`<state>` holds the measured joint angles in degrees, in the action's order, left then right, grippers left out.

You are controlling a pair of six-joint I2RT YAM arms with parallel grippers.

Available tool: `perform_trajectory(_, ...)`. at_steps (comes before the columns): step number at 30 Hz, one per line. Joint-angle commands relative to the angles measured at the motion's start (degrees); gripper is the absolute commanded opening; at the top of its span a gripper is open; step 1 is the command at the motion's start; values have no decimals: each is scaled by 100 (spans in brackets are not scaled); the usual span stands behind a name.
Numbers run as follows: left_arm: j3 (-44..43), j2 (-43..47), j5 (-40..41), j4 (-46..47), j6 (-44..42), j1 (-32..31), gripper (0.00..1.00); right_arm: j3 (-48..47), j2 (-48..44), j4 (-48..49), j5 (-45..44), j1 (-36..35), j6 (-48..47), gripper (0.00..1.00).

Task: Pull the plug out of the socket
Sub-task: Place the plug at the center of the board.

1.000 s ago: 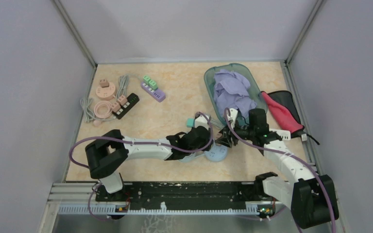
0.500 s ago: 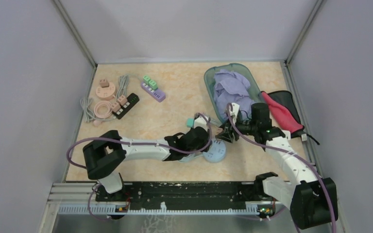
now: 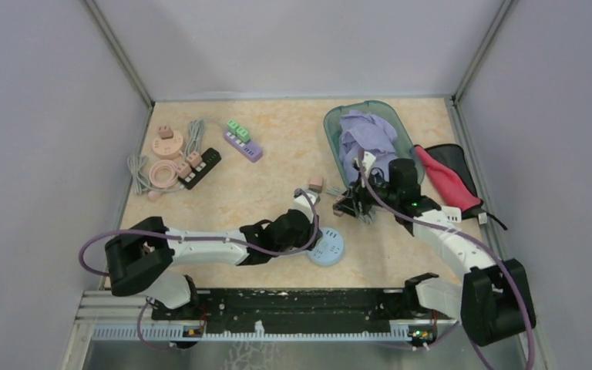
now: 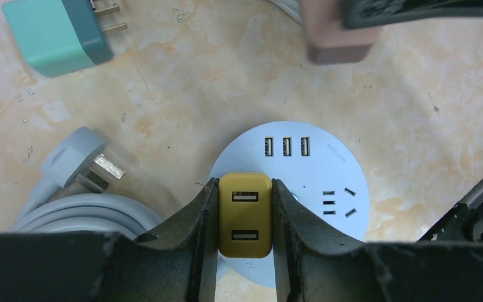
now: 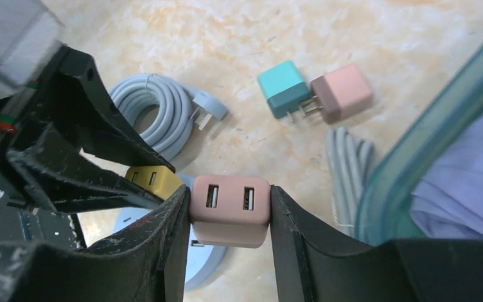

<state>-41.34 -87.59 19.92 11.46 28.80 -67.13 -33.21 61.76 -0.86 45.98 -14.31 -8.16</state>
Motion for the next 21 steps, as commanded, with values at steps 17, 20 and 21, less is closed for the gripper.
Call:
perform_trajectory(17,1212,735,-331,-56,42,11,0,-2306,3469,-618,-2353,-1470,542,22)
perform_trajectory(20,1199,675,-412,28,58,10,0,-2321,3491,-628,-2377,-1470,591,35)
perform_trajectory(21,1194,666,-437,55,54,10,0,-2295,3461,-606,-2351,-1470,596,41)
